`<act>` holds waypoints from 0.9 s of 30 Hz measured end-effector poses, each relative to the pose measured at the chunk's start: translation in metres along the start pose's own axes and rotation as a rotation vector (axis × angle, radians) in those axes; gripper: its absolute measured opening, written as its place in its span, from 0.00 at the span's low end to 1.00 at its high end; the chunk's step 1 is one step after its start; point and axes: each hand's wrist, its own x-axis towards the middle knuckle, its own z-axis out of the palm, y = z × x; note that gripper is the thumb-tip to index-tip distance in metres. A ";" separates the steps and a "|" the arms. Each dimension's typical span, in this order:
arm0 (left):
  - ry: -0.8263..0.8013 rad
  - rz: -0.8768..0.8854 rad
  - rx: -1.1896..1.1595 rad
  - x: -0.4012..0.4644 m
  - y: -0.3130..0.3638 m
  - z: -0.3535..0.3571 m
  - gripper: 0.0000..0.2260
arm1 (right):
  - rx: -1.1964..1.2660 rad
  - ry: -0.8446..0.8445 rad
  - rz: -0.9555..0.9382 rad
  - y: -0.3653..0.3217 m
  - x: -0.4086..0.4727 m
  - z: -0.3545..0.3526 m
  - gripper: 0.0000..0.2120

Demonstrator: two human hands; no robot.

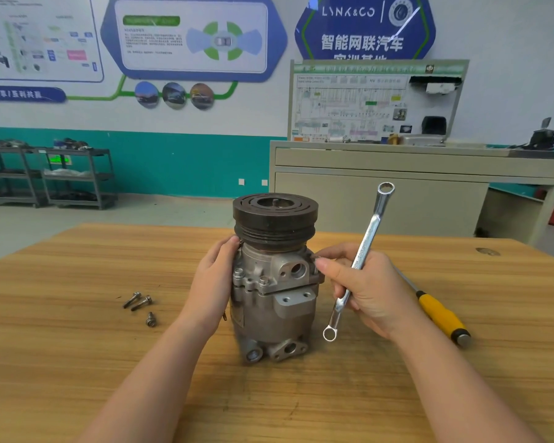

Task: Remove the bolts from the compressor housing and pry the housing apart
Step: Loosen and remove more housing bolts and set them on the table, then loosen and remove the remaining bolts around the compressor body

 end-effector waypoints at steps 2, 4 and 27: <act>0.003 0.006 -0.009 0.000 0.000 0.000 0.15 | -0.004 0.004 0.004 -0.002 -0.001 -0.001 0.04; 0.002 0.003 -0.016 0.001 0.000 -0.001 0.16 | -0.021 0.009 0.007 -0.003 -0.002 0.000 0.03; 0.422 1.024 0.487 -0.031 0.027 0.015 0.08 | 0.177 -0.108 -0.119 -0.024 -0.012 0.018 0.13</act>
